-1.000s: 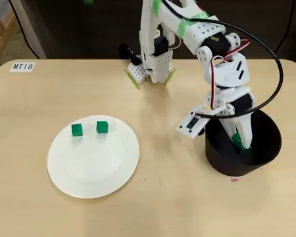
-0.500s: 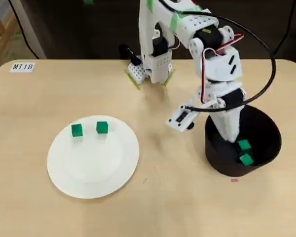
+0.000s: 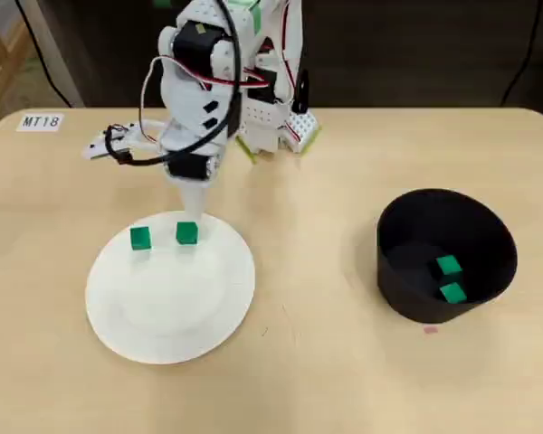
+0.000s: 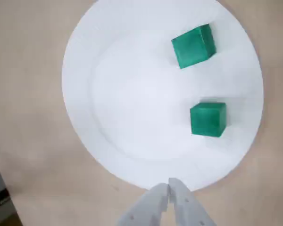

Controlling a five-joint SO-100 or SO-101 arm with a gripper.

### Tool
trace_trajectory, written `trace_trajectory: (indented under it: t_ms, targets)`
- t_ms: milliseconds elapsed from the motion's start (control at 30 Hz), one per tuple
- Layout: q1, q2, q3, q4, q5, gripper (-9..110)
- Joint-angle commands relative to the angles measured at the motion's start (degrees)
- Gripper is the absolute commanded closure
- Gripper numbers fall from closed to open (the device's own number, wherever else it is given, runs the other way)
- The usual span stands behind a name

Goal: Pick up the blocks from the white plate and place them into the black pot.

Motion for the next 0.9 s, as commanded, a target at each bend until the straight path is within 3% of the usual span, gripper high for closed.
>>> trace_trajectory:
  t_ms: [0,333,867]
  targets:
    - [0.97,4.39,7.12,-7.21,1.32,104]
    - [1.49,2.64,11.78,-12.66,-2.11,104]
    - [5.27,-13.10,-2.72,-2.72,-19.34,104]
